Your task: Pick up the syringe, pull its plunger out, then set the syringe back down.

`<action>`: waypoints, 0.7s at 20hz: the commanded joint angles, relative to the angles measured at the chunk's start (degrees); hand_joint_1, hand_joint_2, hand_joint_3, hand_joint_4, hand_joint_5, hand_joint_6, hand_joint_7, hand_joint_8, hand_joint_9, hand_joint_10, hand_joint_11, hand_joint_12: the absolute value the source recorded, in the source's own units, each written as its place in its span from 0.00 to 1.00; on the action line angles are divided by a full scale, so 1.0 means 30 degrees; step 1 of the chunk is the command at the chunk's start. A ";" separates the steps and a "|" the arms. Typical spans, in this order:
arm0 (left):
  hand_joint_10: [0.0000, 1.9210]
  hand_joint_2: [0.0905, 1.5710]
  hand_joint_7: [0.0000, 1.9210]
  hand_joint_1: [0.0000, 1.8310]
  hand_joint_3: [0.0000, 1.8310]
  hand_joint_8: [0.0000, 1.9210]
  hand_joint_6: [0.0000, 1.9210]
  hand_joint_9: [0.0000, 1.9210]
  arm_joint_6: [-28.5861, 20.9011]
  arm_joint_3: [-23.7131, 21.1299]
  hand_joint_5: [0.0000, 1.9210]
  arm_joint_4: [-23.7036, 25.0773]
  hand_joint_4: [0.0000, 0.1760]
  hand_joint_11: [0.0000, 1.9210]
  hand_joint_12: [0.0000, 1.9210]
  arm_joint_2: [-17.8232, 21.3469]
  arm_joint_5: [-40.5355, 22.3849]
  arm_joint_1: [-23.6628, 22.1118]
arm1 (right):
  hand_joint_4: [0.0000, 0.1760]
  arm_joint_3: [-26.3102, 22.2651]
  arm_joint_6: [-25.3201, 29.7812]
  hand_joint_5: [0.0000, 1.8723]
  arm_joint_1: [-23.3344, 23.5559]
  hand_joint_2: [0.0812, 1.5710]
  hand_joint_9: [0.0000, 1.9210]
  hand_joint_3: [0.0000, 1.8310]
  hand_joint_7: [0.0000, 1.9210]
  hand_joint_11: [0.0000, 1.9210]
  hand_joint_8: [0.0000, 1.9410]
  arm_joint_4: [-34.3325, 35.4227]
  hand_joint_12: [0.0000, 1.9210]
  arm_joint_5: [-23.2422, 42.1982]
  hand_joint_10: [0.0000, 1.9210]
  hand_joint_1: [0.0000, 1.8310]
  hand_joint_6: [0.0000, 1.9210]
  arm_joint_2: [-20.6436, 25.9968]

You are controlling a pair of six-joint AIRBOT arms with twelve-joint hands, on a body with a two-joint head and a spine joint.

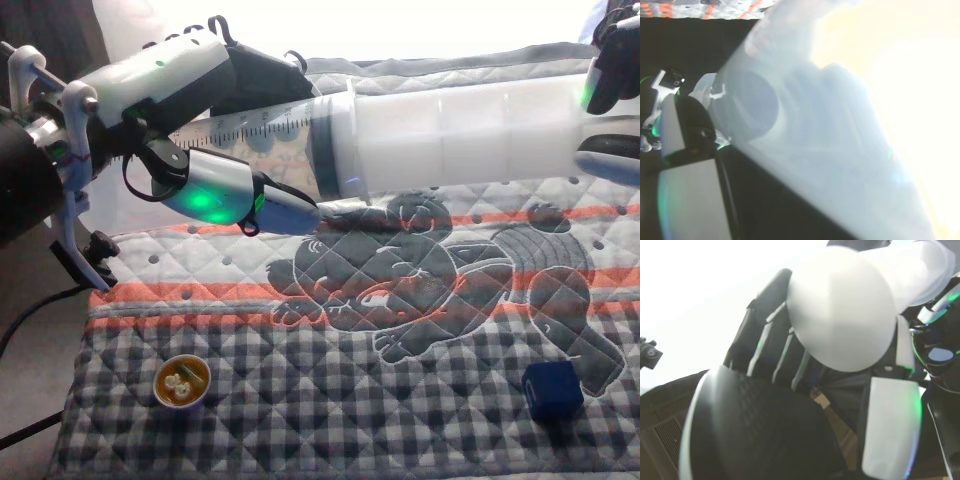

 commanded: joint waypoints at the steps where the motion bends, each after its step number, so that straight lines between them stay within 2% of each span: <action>1: 0.84 0.76 0.45 0.67 0.00 0.76 0.56 0.46 -0.0039 0.0204 0.40 -0.0161 0.00 0.46 1.00 0.0328 0.2349 -0.0099 | 0.00 0.0256 -0.0639 0.48 0.0051 0.74 0.42 0.00 0.44 0.39 0.76 0.1580 1.00 0.2607 0.91 0.68 0.51 0.0304; 2: 0.77 0.74 0.47 0.68 0.00 0.71 0.55 0.45 -0.0039 0.0211 0.42 -0.0163 0.00 0.42 1.00 0.0315 0.2355 -0.0105 | 0.00 0.0258 -0.0648 0.49 0.0022 0.74 0.43 0.00 0.43 0.40 0.77 0.1561 0.98 0.2607 0.90 0.68 0.49 0.0304; 4: 0.78 0.74 0.47 0.68 0.00 0.71 0.54 0.46 -0.0039 0.0217 0.43 -0.0192 0.00 0.44 1.00 0.0296 0.2389 -0.0107 | 0.00 0.0264 -0.0666 0.49 0.0022 0.74 0.42 0.00 0.43 0.40 0.78 0.1532 0.97 0.2609 0.90 0.68 0.48 0.0302; 5: 0.82 0.75 0.45 0.67 0.00 0.74 0.54 0.45 -0.0039 0.0217 0.42 -0.0193 0.00 0.44 1.00 0.0292 0.2408 -0.0107 | 0.00 0.0264 -0.0669 0.47 0.0022 0.74 0.40 0.00 0.41 0.34 0.71 0.1528 0.90 0.2611 0.79 0.73 0.55 0.0302; 6: 0.80 0.74 0.45 0.67 0.00 0.73 0.54 0.44 -0.0039 0.0219 0.43 -0.0207 0.00 0.41 1.00 0.0286 0.2412 -0.0105 | 0.00 0.0246 -0.0669 0.30 0.0022 0.68 0.27 0.00 0.29 0.21 0.37 0.1528 0.77 0.2611 0.49 0.61 0.40 0.0302; 7: 0.85 0.75 0.45 0.67 0.00 0.75 0.54 0.46 -0.0039 0.0229 0.42 -0.0245 0.00 0.46 1.00 0.0286 0.2412 -0.0098 | 0.16 0.0233 -0.0669 0.20 0.0022 0.60 0.21 0.00 0.23 0.12 0.13 0.1532 0.72 0.2668 0.27 0.54 0.22 0.0302; 8: 0.77 0.74 0.46 0.67 0.00 0.72 0.56 0.44 -0.0039 0.0251 0.42 -0.0295 0.00 0.41 1.00 0.0284 0.2412 -0.0084 | 0.56 0.0229 -0.0667 0.07 0.0022 0.50 0.09 0.00 0.08 0.00 0.01 0.1481 0.63 0.2716 0.06 0.52 0.03 0.0302; 9: 0.76 0.74 0.45 0.67 0.00 0.72 0.55 0.43 -0.0039 0.0263 0.43 -0.0316 0.00 0.39 1.00 0.0277 0.2410 -0.0078 | 0.47 0.0223 -0.0667 0.07 0.0024 0.51 0.09 0.00 0.06 0.00 0.00 0.1379 0.64 0.2733 0.04 0.51 0.02 0.0302; 10: 0.80 0.75 0.45 0.67 0.00 0.74 0.55 0.46 -0.0039 0.0269 0.41 -0.0329 0.00 0.44 1.00 0.0263 0.2410 -0.0077 | 0.47 0.0223 -0.0667 0.07 0.0024 0.51 0.08 0.00 0.05 0.00 0.00 0.1293 0.62 0.2760 0.03 0.50 0.01 0.0302; 11: 0.80 0.75 0.45 0.67 0.00 0.74 0.55 0.46 -0.0039 0.0276 0.41 -0.0350 0.00 0.44 1.00 0.0237 0.2410 -0.0078 | 0.47 0.0222 -0.0667 0.07 0.0024 0.51 0.08 0.00 0.05 0.00 0.00 0.1257 0.62 0.2785 0.03 0.50 0.01 0.0302; 12: 0.83 0.76 0.45 0.67 0.00 0.76 0.55 0.50 -0.0039 0.0286 0.39 -0.0365 0.00 0.48 1.00 0.0204 0.2408 -0.0077 | 0.47 0.0222 -0.0667 0.07 0.0024 0.52 0.07 0.00 0.03 0.00 0.00 0.1253 0.61 0.2802 0.02 0.47 0.01 0.0302; 13: 0.76 0.75 0.46 0.67 0.00 0.73 0.55 0.45 -0.0039 0.0297 0.41 -0.0379 0.00 0.42 0.98 0.0172 0.2399 -0.0059 | 0.52 0.0222 -0.0667 0.07 0.0024 0.52 0.07 0.00 0.03 0.00 0.00 0.1255 0.58 0.2823 0.01 0.45 0.00 0.0302; 14: 0.76 0.75 0.46 0.67 0.00 0.73 0.55 0.45 -0.0039 0.0303 0.41 -0.0390 0.00 0.42 0.98 0.0160 0.2391 -0.0036 | 0.52 0.0220 -0.0667 0.07 0.0024 0.52 0.07 0.00 0.03 0.00 0.00 0.1255 0.58 0.2840 0.01 0.45 0.00 0.0302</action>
